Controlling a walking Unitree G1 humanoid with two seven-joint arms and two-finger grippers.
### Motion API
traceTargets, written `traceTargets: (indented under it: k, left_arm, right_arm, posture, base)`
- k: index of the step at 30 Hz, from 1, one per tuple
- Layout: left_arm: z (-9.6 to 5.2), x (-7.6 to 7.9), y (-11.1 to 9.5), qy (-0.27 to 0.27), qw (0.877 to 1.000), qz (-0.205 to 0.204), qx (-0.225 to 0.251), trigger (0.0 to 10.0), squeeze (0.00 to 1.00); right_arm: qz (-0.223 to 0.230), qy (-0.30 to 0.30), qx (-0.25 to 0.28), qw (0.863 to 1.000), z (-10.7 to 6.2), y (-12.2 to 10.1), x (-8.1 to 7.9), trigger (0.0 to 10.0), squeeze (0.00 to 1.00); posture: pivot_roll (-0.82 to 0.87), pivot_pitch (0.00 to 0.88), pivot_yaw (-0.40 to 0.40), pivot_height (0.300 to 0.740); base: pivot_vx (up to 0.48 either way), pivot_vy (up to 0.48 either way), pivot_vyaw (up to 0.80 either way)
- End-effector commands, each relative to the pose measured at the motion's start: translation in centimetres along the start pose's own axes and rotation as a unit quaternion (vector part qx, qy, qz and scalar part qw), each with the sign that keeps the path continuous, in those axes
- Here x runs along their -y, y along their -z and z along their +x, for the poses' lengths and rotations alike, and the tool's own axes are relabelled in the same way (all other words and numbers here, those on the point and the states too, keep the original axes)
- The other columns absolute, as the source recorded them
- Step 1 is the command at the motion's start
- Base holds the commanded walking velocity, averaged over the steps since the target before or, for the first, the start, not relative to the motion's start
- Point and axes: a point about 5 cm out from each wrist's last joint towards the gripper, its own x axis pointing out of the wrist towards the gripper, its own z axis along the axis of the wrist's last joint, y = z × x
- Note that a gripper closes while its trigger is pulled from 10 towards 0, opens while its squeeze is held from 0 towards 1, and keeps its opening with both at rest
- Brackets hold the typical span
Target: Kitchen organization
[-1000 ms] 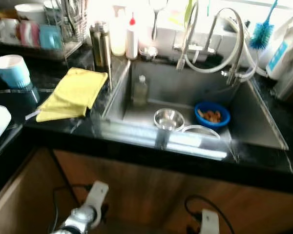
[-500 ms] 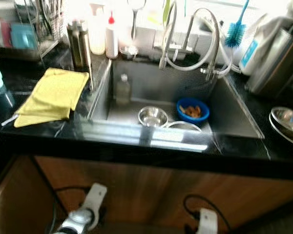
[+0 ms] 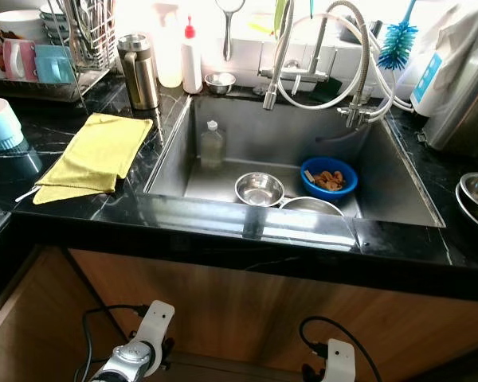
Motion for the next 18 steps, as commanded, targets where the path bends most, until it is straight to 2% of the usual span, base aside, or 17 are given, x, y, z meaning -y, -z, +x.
traceTargets:
  k: [1, 2, 7, 18]
  left_arm:
    - [-0.14, -0.09, 0.85, 0.000, 1.000, -0.004, -0.013, 10.0, 0.00]
    - [-0.14, -0.09, 0.85, 0.000, 1.000, -0.004, -0.013, 10.0, 0.00]
    - [-0.15, -0.13, 0.98, 0.001, 1.000, 0.000, -0.018, 10.0, 0.00]
    - [-0.15, -0.04, 1.01, 0.003, 1.000, 0.014, -0.019, 10.0, 0.00]
  right_arm:
    - [0.000, 0.000, 0.004, 1.000, 0.04, -0.19, -0.21, 10.0, 0.00]
    - [0.000, 0.000, 0.004, 1.000, 0.04, -0.19, -0.21, 10.0, 0.00]
    - [0.009, -0.005, 0.002, 1.000, 0.03, -0.05, -0.34, 10.0, 0.00]
    - [0.000, -0.006, 0.002, 1.000, 0.03, -0.02, -0.38, 10.0, 0.00]
  posture:
    - [0.28, 0.050, -0.084, 0.732]
    - [0.28, 0.050, -0.084, 0.732]
    - [0.27, 0.047, -0.087, 0.732]
    - [0.28, 0.033, -0.092, 0.732]
  base:
    - [0.000, 0.000, 0.80]
    - [0.000, 0.000, 0.80]
    - [0.000, 0.000, 0.00]
    - [0.000, 0.000, 0.00]
